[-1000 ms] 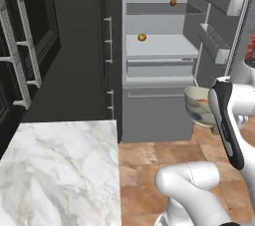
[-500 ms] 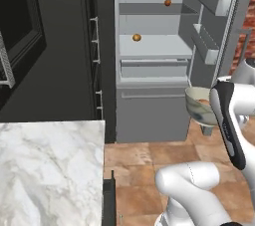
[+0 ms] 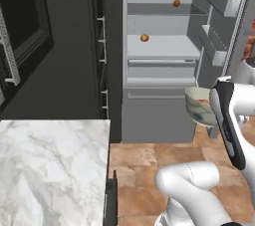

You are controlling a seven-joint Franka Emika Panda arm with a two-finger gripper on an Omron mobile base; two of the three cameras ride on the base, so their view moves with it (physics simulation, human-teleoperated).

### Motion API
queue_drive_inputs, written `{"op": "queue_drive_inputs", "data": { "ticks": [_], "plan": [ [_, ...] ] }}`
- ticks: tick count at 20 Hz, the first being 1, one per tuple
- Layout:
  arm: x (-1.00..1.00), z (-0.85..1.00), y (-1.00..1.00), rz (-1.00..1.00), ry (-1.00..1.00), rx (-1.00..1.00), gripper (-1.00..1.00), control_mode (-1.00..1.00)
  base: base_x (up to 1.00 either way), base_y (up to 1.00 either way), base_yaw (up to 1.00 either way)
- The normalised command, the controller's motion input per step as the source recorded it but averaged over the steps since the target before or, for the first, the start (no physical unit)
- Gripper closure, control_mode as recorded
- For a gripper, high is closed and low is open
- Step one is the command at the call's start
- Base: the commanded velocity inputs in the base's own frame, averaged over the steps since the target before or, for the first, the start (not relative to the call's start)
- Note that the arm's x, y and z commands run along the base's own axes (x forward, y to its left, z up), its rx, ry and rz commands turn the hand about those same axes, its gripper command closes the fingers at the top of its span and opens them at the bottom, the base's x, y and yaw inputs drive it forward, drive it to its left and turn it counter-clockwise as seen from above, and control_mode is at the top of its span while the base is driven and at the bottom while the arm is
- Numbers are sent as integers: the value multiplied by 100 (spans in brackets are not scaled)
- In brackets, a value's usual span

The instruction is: Pick the chicken drumstick and onion from their plates and place them in the bowl. Then put the bowl in the fridge.

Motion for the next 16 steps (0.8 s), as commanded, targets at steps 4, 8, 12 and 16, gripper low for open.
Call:
{"op": "queue_drive_inputs", "data": {
  "ticks": [4, 8, 12, 16],
  "plan": [
    [0, 0, 0, 0, 0, 0, 100, 100, 39, 1, 3],
    [0, 0, 0, 0, 0, 0, 100, 100, 39, 23, 0],
    [0, 0, 0, 0, 0, 0, 100, 100, 46, 36, 0],
    [0, 0, 0, 0, 0, 0, 100, 100, 49, 34, 0]
  ]
}}
